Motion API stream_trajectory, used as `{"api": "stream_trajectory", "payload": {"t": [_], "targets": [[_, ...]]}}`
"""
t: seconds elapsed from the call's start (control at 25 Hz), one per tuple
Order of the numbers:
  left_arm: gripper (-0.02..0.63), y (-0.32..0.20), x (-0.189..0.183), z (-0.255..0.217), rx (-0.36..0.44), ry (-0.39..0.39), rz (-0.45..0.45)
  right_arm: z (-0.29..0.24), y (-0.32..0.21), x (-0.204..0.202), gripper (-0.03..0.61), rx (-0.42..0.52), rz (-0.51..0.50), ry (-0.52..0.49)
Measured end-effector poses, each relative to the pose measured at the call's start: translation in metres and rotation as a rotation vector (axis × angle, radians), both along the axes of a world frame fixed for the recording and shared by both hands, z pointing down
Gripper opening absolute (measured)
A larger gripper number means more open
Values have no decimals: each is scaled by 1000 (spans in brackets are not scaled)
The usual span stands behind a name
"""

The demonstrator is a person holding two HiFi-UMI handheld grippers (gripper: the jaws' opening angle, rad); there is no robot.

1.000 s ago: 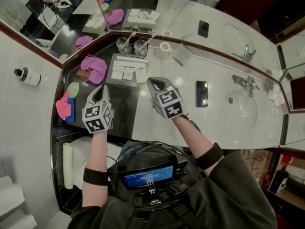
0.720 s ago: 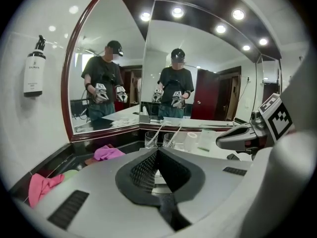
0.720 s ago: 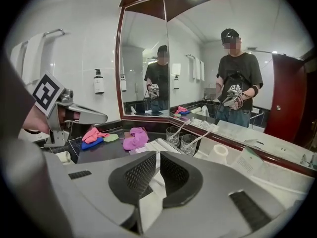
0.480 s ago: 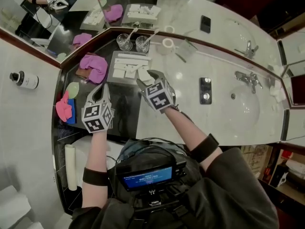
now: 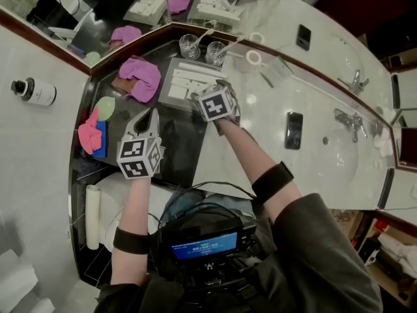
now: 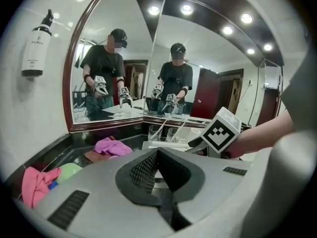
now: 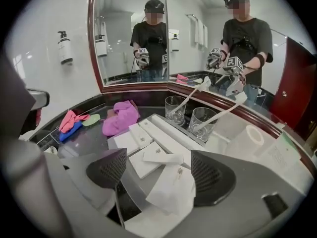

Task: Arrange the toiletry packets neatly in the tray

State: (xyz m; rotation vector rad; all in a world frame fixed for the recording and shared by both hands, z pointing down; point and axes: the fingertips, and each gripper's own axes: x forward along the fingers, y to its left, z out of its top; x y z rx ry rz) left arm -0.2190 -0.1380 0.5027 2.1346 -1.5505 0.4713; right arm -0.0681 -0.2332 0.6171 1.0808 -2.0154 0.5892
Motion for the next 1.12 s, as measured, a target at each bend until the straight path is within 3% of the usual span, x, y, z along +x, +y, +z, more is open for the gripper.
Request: {"api": "stream_trajectory", "payload": {"t": [0.36,0.4,0.52,0.96,1.12], "targets": [[0,5,-18,14,-26,7,-28,31,-13,0,433,-80,8,34],[0,5,-19,15,-28,7,-30,34,-11,-2,428,-100,-5,35],[0,7,-20,17,-33,6,-33,38,-10,-4,336,-118,-44,50],[0,16,-16,23,-45,2,-35,38,5,-3,336,-122,-165,90],[0,21,-15,25,-47,3,-42,22,15,-8,336,-68,-294,137]]}}
